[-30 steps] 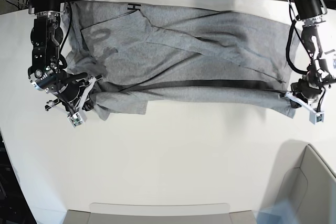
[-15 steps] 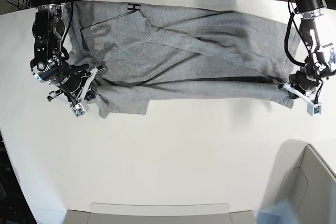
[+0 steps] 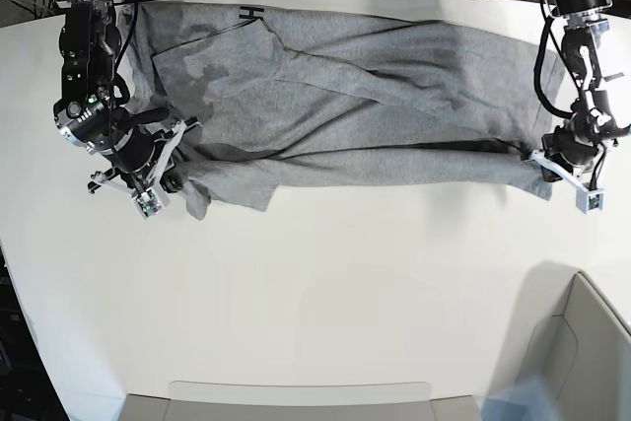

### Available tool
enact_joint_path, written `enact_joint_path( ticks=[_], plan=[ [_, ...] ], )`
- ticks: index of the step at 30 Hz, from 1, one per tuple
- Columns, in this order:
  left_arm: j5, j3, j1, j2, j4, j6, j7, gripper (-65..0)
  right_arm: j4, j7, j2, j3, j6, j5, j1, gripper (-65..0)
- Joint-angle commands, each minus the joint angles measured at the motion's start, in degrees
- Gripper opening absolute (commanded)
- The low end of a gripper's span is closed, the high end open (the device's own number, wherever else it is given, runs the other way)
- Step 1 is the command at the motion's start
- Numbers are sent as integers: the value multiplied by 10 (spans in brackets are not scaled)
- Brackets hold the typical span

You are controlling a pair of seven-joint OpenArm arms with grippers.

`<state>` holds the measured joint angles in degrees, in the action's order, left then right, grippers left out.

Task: Fold the T-shirt properly
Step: 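Lift the hem edge and fold it over toward the collar with both grippers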

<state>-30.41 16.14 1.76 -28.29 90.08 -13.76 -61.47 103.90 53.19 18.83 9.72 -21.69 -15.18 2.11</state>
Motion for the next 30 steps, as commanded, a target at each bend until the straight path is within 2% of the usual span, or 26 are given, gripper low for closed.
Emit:
enact_joint_path(
  ticks=[1, 9, 13, 17, 25, 27, 30],
  plan=[
    [-4, 5, 7, -11, 11, -1, 14, -650, 13, -8, 7, 16, -2, -1, -5, -650],
    [-4, 5, -29, -13, 46, -1, 14, -650, 60, -8, 10, 45, -2, -1, 33, -650],
    [-3, 5, -36, -13, 78, -1, -22, -650, 66, -8, 10, 50, -2, -1, 48, -650],
    [-1, 5, -39, -13, 92, -1, -35, -650, 81, -7, 10, 50, -2, -1, 66, -650],
    [-4, 57, -62, -13, 94, -1, -45, -650, 125, 51, 8, 84, -2, -2, 79, -650],
    [-4, 66, -68, -13, 95, -11, -61, -650, 128, 58, 10, 84, -2, -2, 79, -650],
    [-4, 85, -73, -11, 100, -51, -71, -650, 129, 61, 10, 84, -2, -2, 91, -650]
  ],
)
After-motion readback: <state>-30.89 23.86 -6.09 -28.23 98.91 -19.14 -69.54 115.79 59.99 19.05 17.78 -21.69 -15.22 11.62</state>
